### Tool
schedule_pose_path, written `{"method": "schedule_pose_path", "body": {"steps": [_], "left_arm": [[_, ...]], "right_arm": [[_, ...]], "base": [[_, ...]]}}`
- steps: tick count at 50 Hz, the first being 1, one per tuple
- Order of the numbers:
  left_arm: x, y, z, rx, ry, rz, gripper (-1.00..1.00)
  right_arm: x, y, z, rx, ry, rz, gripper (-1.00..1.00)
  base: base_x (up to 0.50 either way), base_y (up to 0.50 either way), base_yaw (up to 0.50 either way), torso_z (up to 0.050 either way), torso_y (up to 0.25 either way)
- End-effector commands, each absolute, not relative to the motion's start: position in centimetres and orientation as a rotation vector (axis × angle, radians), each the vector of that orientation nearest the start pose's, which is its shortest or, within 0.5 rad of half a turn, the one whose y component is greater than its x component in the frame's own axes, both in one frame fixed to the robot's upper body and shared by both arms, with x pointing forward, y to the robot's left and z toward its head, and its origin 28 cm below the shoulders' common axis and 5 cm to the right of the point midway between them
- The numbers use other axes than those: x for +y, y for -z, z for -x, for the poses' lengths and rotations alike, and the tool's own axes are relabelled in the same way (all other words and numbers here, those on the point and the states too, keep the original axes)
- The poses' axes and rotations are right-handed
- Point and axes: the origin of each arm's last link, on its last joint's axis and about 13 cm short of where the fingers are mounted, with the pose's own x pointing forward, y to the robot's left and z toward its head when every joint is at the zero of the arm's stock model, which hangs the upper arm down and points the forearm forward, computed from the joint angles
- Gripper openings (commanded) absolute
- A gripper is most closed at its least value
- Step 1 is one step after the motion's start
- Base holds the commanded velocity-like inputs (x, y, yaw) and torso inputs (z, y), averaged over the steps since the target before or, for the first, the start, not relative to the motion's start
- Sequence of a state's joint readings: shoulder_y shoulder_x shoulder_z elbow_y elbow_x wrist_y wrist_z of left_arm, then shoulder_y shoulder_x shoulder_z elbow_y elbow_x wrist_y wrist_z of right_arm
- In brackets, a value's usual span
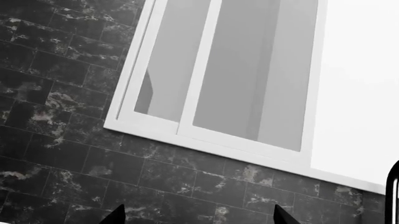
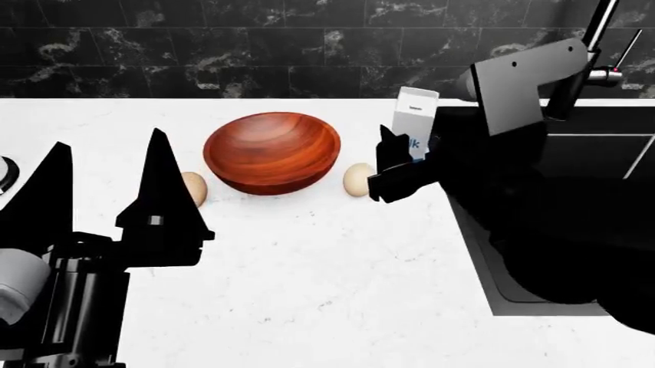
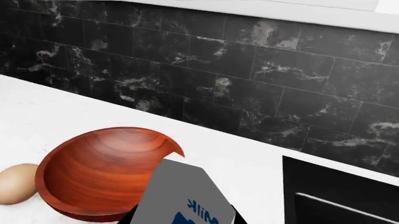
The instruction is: Place the eggs and milk next to the bowl.
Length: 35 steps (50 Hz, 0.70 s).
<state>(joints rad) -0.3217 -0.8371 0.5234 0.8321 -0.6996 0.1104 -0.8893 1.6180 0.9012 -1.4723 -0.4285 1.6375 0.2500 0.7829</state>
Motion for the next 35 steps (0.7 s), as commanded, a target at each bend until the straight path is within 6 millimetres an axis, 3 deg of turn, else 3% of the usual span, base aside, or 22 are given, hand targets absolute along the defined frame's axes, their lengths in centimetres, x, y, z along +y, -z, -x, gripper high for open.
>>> {"method": "schedule_pose_path", "body": {"steps": [1, 16, 35], "left_arm": [[21.3, -20.3, -16.9, -0.56, 0.076, 0.26, 1.0], [21.3, -20.2, -17.0, -0.557, 0.075, 0.259, 1.0], [21.3, -20.1, -17.1, -0.553, 0.076, 0.257, 1.0]], "right_arm": [[-10.1, -29.1, -24.7, -0.004, -0.344, 0.154, -1.0], [-10.0, -28.9, -24.5, 0.004, -0.405, 0.137, -1.0], [-8.6, -27.4, -27.0, 0.072, -0.501, 0.115, -1.0]], "base": [[0.0, 0.0, 0.0, 0.0, 0.0], [0.0, 0.0, 0.0, 0.0, 0.001], [0.0, 0.0, 0.0, 0.001, 0.002]]}}
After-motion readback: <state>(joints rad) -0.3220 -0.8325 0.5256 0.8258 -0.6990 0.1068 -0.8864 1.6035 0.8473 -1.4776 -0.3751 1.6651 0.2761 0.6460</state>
